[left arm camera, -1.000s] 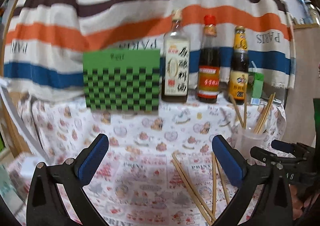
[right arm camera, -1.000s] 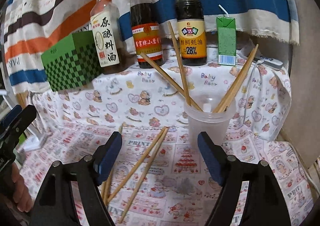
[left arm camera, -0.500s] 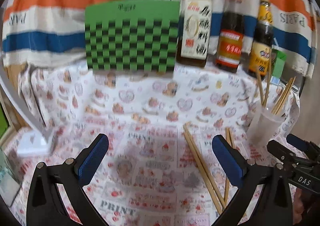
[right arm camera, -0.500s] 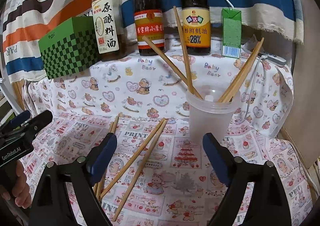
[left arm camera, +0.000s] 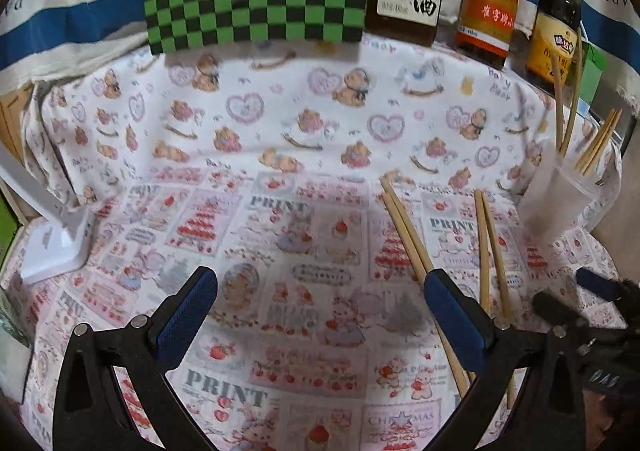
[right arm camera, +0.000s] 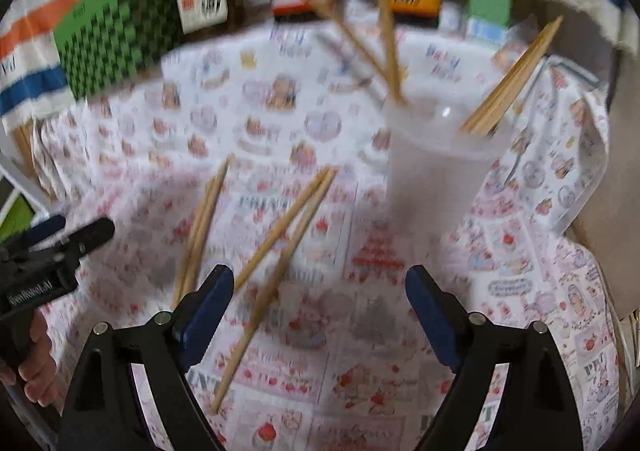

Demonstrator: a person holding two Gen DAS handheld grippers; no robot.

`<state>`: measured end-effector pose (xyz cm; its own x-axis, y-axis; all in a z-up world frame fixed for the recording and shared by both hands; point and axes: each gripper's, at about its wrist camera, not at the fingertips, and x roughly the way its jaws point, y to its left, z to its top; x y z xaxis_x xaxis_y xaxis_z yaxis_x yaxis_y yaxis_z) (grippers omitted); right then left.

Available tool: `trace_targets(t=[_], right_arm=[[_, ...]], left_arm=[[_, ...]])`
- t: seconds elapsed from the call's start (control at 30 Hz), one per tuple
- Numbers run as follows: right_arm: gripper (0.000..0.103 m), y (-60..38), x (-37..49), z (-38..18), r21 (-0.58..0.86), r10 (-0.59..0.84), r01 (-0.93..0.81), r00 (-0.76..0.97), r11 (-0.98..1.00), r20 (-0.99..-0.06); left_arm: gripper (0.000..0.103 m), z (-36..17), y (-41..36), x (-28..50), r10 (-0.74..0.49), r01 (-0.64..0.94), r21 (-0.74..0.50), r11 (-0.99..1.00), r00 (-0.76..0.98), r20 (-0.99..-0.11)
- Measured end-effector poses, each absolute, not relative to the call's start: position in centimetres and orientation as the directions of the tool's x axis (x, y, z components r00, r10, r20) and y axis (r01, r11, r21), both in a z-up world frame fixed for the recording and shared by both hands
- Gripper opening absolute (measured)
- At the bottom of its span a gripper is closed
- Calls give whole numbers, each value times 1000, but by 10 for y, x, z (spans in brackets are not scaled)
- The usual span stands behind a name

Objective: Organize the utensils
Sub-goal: 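Lower the right tool onto the pile and grasp one chopstick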

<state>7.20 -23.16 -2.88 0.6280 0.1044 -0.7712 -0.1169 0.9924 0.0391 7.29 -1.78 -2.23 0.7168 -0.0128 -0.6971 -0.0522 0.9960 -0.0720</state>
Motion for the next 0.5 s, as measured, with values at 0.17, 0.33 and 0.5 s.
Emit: trace_targets(t=[0.17,0.33,0.5], right_arm=[[89,-219,70,-40,11,106,-163,589,987,-801],[76,-213,66,-44,22,127,-190,558,981,-820],[57,-209,68,-49,14,121,-200,538,980,-834]], left_arm=[[103,-21,-19,73,7,-60,-53,997,722,-692],[103,-21,-22,72,17,-62,-41,997,725,-688],[103,-25,-34,72,19,-14,13,1000,730,-683]])
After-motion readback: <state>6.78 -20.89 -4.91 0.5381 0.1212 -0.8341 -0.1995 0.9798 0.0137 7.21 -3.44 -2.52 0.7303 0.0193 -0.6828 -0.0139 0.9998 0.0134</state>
